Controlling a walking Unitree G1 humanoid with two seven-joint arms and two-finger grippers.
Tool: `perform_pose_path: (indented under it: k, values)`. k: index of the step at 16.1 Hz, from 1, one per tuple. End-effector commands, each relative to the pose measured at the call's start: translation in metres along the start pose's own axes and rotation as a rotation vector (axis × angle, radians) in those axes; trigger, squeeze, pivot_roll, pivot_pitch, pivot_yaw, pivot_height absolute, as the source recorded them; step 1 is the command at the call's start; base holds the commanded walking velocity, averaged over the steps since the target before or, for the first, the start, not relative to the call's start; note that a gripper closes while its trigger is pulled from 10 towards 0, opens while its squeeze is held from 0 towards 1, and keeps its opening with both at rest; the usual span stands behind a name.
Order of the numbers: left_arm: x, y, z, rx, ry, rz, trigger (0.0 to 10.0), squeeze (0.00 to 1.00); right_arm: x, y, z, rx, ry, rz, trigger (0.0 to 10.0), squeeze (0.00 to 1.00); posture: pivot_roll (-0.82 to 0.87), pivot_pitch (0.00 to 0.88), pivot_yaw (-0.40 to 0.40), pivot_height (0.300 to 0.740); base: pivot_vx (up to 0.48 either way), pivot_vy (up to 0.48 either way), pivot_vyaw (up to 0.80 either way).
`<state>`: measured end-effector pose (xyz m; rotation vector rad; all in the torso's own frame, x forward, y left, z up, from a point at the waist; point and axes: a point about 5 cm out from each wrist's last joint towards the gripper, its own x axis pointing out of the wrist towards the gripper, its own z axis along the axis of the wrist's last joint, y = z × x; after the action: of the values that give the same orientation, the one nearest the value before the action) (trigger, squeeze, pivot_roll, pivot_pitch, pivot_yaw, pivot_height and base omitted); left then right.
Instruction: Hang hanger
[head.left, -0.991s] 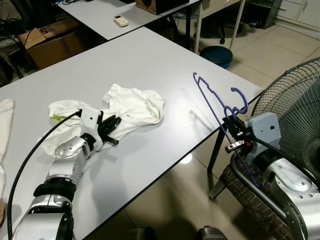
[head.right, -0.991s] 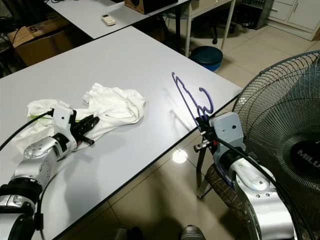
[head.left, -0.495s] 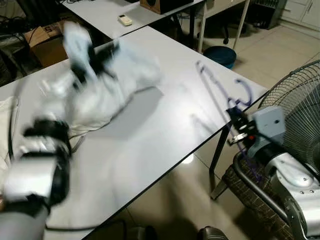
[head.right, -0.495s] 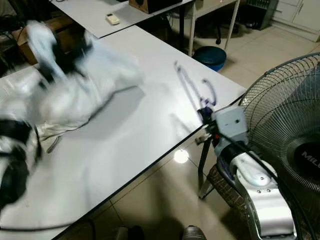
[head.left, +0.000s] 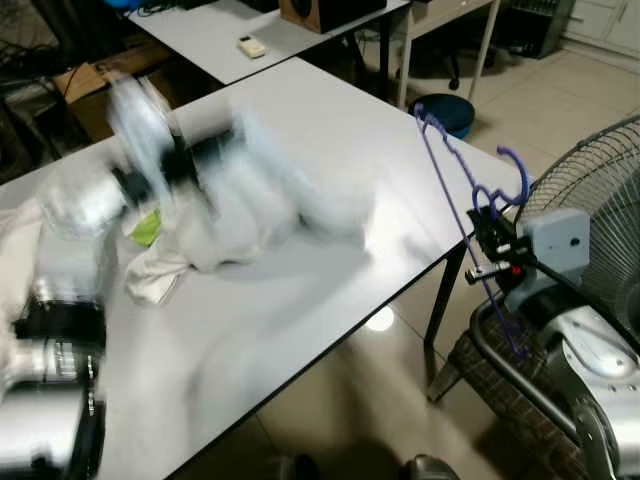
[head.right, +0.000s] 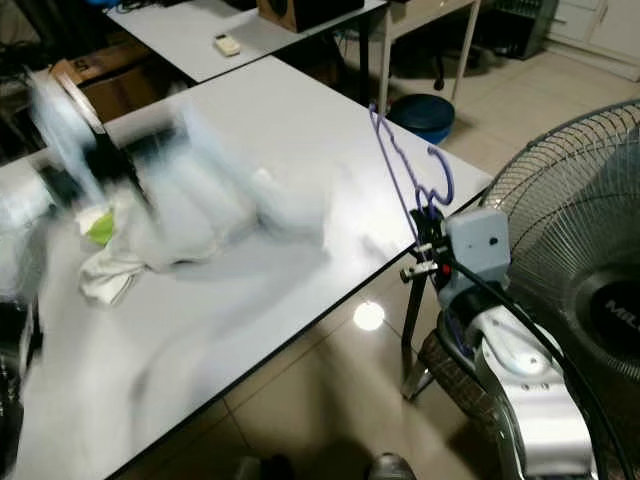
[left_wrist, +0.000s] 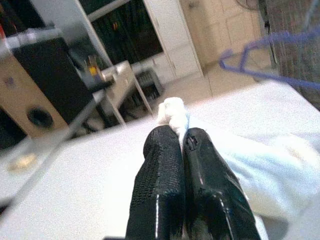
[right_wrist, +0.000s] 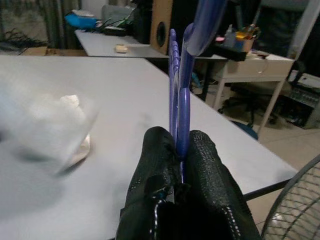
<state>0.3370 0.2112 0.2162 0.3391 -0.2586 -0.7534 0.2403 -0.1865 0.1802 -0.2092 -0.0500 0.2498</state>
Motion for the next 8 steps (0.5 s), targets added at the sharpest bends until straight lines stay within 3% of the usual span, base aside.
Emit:
perform_pose_path:
  k: [1,3,8]
  values:
    - [-0.005,-0.005,0.006,0.043,-0.004,-0.002,0.0,0.00,-0.009,0.001,0.004,0.016,-0.008,0.076,10.0,0.00,-0.20,0.105,0.174,0.740,0.000,0.000,0.00]
    - [-0.018,-0.026,-0.004,0.033,0.028,-0.046,0.0,0.00,-0.026,0.002,0.003,0.014,0.031,0.253,10.0,0.00,-0.20,0.113,0.168,0.740,0.000,0.000,0.00]
    - [-0.041,-0.051,-0.002,0.044,0.092,-0.137,0.0,0.00,-0.057,-0.007,0.010,-0.010,0.095,0.585,10.0,0.00,-0.20,0.130,0.141,0.740,0.000,0.000,0.00]
